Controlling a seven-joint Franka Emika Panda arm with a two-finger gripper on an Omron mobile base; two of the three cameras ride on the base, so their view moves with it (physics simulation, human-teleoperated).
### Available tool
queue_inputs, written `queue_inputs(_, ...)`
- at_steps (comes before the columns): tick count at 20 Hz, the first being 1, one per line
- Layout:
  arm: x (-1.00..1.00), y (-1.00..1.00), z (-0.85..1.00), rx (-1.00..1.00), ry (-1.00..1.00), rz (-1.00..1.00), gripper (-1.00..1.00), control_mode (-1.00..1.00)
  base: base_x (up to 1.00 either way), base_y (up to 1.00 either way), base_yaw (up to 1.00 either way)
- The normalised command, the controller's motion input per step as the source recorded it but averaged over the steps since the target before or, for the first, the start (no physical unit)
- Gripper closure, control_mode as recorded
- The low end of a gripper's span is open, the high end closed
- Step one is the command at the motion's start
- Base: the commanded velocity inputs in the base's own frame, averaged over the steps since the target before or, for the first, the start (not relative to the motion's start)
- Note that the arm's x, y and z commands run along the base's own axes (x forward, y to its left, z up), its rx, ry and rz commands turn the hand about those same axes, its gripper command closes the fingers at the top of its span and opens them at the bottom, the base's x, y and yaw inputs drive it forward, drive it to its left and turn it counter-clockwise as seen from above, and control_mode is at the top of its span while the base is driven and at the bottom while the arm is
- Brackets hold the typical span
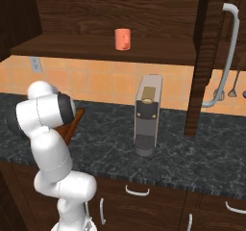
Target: Pick the kettle from the counter and place it on the tray. Then pick the mug from the cabinet and place it on the tray. Then close the cabinet doors.
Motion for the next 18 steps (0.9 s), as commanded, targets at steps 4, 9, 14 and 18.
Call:
queue_inputs(4,-0.22,-0.12,0.28,0.07,-0.01,0.01,-1.0,-1.0,0.0,0.0,0.0)
queue_inputs(9,-0.19,-0.12,0.56,0.01,0.0,0.0,-1.0,-1.0,0.0,0.0,0.0)
queue_inputs(14,-0.38,-0.12,0.77,0.0,0.0,0.0,-1.0,-1.0,0.0,0.0,0.0)
queue_inputs(18,-0.55,-0.24,0.74,-0.01,0.0,0.0,-1.0,-1.0,0.0,0.0,0.0)
